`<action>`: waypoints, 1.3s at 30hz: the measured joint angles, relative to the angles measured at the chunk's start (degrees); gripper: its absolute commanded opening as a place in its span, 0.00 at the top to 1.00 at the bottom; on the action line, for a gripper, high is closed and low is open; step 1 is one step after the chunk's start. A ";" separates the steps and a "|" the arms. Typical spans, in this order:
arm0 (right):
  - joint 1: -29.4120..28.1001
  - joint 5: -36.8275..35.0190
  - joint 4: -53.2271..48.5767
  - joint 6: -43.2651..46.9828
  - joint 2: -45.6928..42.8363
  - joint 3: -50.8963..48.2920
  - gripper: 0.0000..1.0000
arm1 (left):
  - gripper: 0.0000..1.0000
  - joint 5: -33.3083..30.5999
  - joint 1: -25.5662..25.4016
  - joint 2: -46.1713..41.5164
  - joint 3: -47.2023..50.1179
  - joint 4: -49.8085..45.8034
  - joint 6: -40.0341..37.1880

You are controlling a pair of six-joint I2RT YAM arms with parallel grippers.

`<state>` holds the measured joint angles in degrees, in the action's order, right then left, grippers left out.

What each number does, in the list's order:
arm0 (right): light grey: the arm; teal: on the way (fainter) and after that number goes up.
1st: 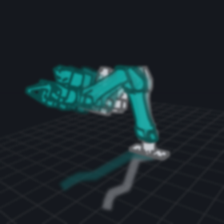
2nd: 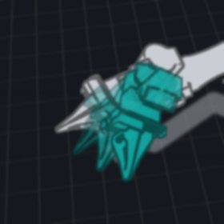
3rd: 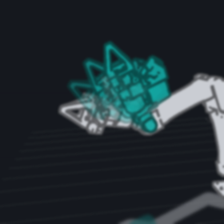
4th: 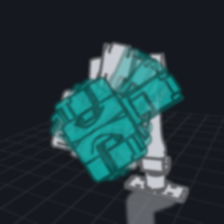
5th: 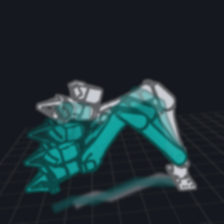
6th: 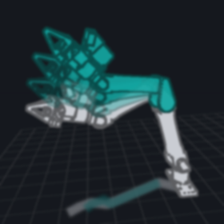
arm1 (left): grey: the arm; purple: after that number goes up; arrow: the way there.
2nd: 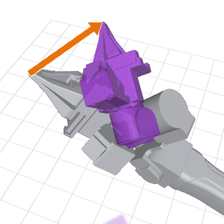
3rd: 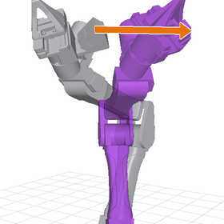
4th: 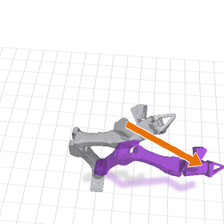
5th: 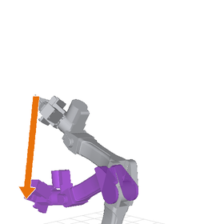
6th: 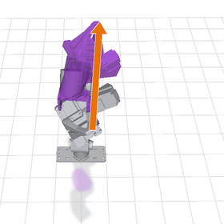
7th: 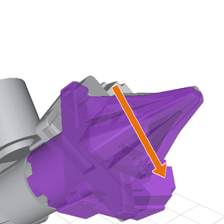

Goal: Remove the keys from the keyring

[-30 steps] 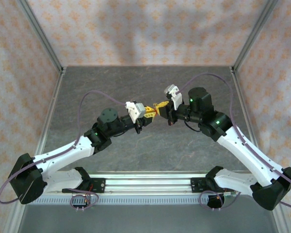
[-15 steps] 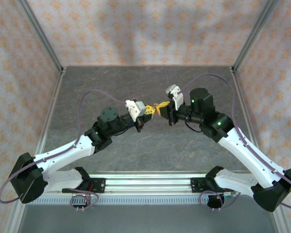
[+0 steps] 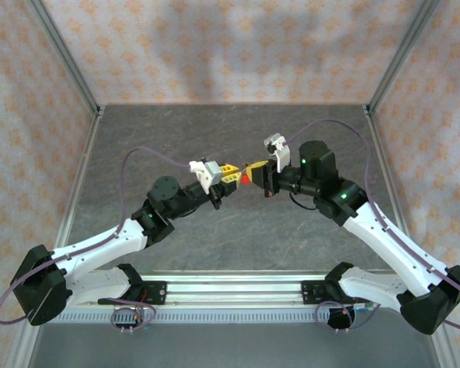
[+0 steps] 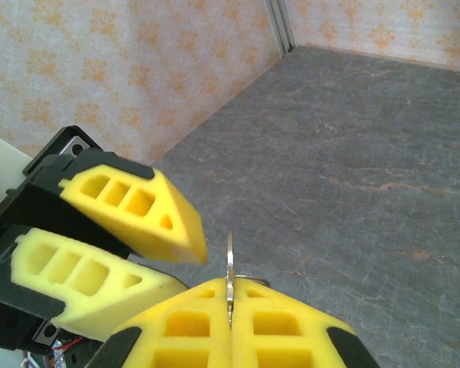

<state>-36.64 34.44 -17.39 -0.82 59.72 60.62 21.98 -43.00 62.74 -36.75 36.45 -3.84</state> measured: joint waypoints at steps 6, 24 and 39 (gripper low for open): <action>0.00 -0.13 -2.78 1.29 0.81 1.60 1.00 | 0.66 0.09 -0.02 -0.63 -0.22 -2.95 -0.68; 0.09 -0.79 -4.79 2.21 1.84 2.29 1.00 | 0.83 1.57 -0.02 3.19 -6.82 -11.80 -2.34; 0.09 -1.51 -5.29 1.66 1.84 2.29 1.00 | 1.00 1.42 -0.02 3.89 -7.56 -12.85 -2.58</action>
<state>-36.56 32.93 -22.68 0.84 61.56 62.92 23.40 -43.03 66.63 -44.31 23.59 -6.42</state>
